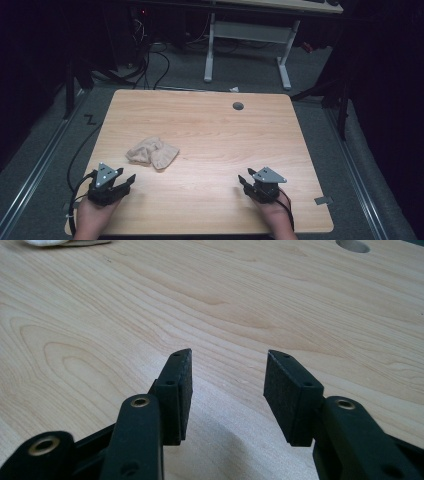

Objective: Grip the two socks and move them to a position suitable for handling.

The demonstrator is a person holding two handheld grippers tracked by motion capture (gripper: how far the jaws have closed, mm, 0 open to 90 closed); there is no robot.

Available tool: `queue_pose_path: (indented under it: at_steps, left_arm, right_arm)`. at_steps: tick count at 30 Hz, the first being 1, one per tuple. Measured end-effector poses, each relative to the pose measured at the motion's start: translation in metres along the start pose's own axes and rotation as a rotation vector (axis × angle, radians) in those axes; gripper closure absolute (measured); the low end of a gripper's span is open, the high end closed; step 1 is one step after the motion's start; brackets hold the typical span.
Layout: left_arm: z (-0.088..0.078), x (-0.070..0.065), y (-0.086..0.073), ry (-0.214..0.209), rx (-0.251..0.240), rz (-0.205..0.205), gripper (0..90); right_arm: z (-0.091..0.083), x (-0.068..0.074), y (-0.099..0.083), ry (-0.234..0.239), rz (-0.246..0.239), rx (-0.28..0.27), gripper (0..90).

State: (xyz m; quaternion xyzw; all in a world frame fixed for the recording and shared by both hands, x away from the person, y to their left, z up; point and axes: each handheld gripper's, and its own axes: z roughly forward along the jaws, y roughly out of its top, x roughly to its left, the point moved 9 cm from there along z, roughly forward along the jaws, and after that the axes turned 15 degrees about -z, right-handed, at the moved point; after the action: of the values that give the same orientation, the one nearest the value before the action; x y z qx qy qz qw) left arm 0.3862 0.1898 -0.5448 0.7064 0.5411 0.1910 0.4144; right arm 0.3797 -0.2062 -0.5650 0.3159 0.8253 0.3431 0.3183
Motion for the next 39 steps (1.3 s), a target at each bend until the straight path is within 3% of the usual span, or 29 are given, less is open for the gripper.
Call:
queue_pose_path:
  at_steps: [5,6,7,11,12,20,22,23,25,27,28,30,33,35,36,39]
  left_arm:
    - [0.009,-0.018,-0.002,-0.043,0.025,0.044,60.3]
    - [0.009,-0.022,-0.003,-0.050,0.027,0.063,69.2]
    - [0.010,-0.027,-0.002,-0.068,0.031,0.079,72.5]
    - [0.014,-0.031,0.007,-0.111,0.022,0.056,86.4]
    - [0.023,-0.032,0.019,-0.124,0.015,0.034,89.9]
    - [0.050,-0.046,0.038,-0.126,-0.003,0.053,90.0]
    - [0.059,-0.047,0.042,-0.133,-0.003,0.037,90.0]
    - [0.065,-0.047,0.044,-0.136,0.003,0.019,89.9]
    - [0.078,-0.047,0.047,-0.111,0.022,0.035,89.9]
    - [0.089,-0.048,0.050,-0.103,0.025,0.032,89.7]
    - [0.089,-0.048,0.050,-0.103,0.025,0.032,89.7]
    - [0.108,-0.050,0.045,-0.078,0.061,0.045,89.5]
    - [0.120,-0.050,0.039,-0.033,0.086,0.076,89.2]
    - [0.124,-0.050,0.037,-0.035,0.093,0.067,89.9]
    - [0.131,-0.052,0.029,-0.039,0.133,0.073,89.9]
    - [0.132,-0.054,0.029,-0.032,0.122,0.084,90.0]
  right_arm:
    - [-0.003,0.002,-0.002,0.013,0.019,-0.002,53.4]
    - [-0.004,0.001,-0.002,0.010,0.026,-0.003,53.1]
    - [-0.004,0.001,-0.001,0.011,0.027,-0.004,53.1]
    - [-0.003,0.002,-0.001,0.013,0.018,-0.003,52.9]
    - [-0.005,0.004,-0.003,0.019,0.025,-0.001,52.7]
    - [-0.016,0.002,-0.013,0.009,0.030,0.005,52.8]
    - [-0.018,0.000,-0.016,0.006,0.037,0.008,52.8]
    - [-0.018,-0.001,-0.017,0.007,0.050,0.008,52.8]
    - [-0.018,-0.001,-0.020,0.020,0.090,0.006,52.8]
    - [-0.019,-0.001,-0.021,0.021,0.092,0.004,52.8]
    - [-0.020,0.000,-0.020,0.021,0.083,0.005,52.8]
    - [-0.023,0.001,-0.019,0.010,0.054,0.001,52.8]
    - [-0.024,0.001,-0.016,0.017,0.080,-0.012,52.7]
    - [-0.024,0.003,-0.015,0.020,0.076,-0.013,52.7]
    - [-0.023,0.007,-0.013,0.021,0.030,-0.012,52.7]
    - [-0.024,0.008,-0.012,0.022,0.029,-0.014,52.8]
